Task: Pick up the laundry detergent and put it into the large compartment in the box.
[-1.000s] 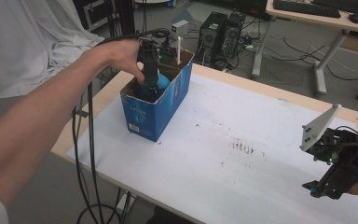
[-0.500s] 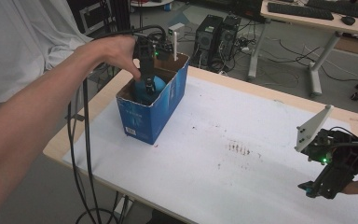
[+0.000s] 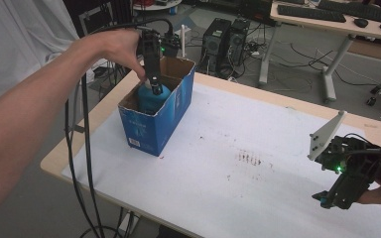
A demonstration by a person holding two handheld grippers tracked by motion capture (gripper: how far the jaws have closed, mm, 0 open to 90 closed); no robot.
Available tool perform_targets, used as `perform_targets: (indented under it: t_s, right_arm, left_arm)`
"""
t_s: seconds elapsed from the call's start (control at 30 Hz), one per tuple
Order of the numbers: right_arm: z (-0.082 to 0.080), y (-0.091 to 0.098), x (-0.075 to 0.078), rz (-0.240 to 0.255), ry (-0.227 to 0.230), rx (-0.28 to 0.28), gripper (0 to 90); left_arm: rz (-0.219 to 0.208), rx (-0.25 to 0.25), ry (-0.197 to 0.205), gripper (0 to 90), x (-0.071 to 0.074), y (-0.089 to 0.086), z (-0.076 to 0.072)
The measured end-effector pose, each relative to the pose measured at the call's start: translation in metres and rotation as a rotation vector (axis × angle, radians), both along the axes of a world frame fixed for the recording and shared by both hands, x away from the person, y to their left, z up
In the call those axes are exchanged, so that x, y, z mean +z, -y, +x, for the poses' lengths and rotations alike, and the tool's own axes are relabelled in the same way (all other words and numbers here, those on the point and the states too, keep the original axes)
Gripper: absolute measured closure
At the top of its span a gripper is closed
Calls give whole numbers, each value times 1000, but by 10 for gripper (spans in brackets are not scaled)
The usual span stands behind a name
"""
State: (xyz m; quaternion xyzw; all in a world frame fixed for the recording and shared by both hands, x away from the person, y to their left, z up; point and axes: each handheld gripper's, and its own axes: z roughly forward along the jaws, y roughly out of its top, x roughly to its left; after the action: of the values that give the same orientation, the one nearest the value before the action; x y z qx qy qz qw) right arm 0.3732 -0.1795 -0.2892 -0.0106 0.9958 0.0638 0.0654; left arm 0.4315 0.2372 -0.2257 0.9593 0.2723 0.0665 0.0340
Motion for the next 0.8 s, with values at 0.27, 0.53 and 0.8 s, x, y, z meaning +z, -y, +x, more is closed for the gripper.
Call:
perform_targets:
  t_s: [0.27,0.53,0.8]
  right_arm:
    - [0,-1,0,-1,-3,8,128]
    - [0,0,1,4,0,5,128]
    - [2,2,1,4,1,-5,128]
  left_arm:
    - [4,-48,33,257,17,18,-3]
    - [2,-116,57,254,29,46,-7]
    - [-1,-229,51,210,35,85,-12]
